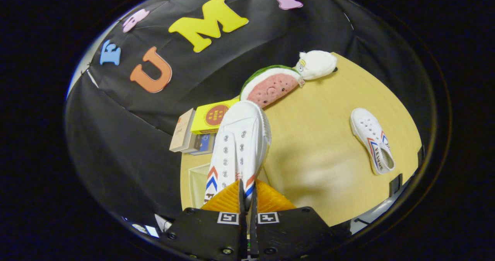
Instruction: Open the storage box then place both shoes into the box .Put the left shoe in first, then the right shoe, with the right side of both shoes facing outward in a uniform manner.
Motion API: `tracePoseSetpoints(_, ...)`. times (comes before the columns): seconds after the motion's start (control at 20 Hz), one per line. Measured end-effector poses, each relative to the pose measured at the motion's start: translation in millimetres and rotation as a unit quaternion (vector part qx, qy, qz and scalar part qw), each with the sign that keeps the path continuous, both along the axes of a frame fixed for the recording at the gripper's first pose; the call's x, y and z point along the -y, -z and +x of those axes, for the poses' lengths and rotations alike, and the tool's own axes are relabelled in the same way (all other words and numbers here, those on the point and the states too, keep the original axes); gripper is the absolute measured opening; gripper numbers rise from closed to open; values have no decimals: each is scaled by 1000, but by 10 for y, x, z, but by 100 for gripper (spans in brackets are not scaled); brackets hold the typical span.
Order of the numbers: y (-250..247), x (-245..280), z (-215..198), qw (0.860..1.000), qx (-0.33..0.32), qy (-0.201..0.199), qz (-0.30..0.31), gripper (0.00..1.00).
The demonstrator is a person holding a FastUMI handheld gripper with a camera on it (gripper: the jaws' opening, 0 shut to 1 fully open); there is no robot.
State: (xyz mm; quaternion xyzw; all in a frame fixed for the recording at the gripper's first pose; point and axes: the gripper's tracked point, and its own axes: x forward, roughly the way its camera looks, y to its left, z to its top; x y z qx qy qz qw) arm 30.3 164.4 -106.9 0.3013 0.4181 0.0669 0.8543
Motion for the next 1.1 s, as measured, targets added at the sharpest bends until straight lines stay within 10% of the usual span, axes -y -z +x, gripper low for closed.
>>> tracePoseSetpoints(0.45, 384, -1401, -142, 996, -9, -90, -15, 3)
tracePoseSetpoints(1.1, 1039, -1688, -54, 988, -28, -116, -94, 3)
